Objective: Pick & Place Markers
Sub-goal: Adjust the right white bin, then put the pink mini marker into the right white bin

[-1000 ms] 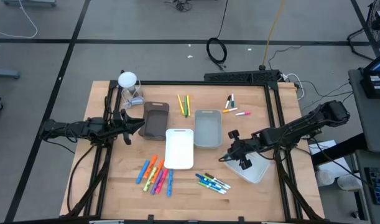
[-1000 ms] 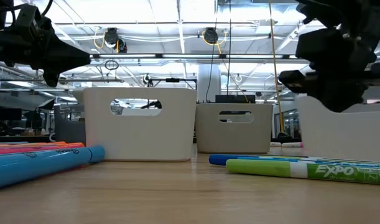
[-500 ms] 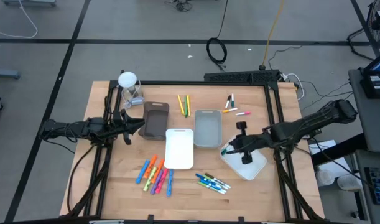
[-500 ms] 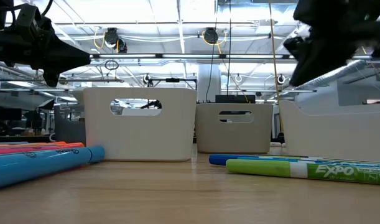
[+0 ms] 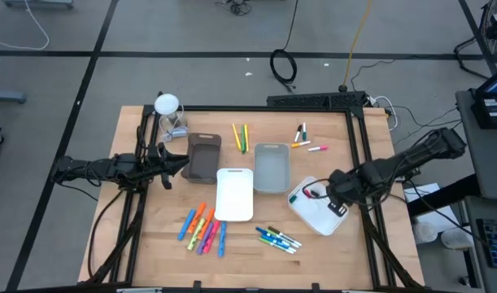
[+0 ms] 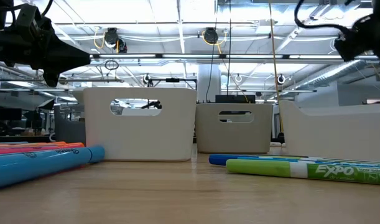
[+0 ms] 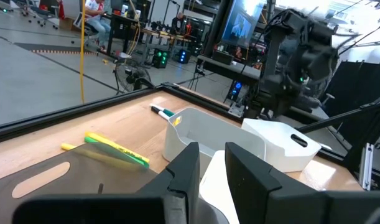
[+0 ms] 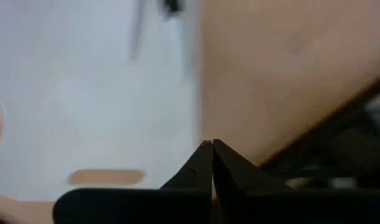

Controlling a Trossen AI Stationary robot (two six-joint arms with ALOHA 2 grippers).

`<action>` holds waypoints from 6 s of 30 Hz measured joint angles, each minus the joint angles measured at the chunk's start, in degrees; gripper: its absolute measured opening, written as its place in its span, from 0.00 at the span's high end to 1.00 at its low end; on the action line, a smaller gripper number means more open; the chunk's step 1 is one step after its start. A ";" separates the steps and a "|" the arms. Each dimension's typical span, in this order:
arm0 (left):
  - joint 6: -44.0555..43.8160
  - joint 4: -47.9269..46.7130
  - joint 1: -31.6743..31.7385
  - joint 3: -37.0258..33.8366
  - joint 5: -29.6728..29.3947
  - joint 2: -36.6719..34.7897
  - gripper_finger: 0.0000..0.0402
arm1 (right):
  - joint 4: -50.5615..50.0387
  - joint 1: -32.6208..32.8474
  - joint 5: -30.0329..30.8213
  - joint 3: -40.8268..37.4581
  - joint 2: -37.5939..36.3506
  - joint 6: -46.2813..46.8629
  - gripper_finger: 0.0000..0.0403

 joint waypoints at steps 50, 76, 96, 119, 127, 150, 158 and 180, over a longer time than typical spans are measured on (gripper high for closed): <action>0.00 0.21 0.01 0.01 0.00 0.01 0.80 | 22.63 -1.57 29.62 -11.12 -0.70 -17.38 1.00; 0.00 0.21 0.01 0.00 0.00 0.00 0.80 | 37.73 -51.18 25.72 5.43 -7.55 -71.21 1.00; 0.00 0.21 0.02 0.00 0.01 0.00 0.80 | 26.40 -70.42 -1.18 7.89 14.96 -91.90 0.56; 0.00 0.19 0.02 0.00 0.00 0.00 0.80 | 46.75 -66.29 3.80 -12.64 15.10 -98.47 0.54; 0.00 0.21 0.02 0.00 0.00 0.00 0.80 | 47.36 -66.27 3.27 -12.83 19.30 -96.79 0.61; 0.00 0.21 -0.01 0.00 0.00 0.00 0.80 | 32.60 -59.12 8.47 2.21 13.29 -86.90 0.95; 0.00 0.23 -0.01 0.00 0.01 0.02 0.80 | 14.12 -39.47 7.08 13.82 11.02 -66.82 0.95; -0.01 0.35 0.01 0.01 0.00 0.01 0.80 | 24.14 -14.75 -2.24 11.63 15.63 -43.55 0.77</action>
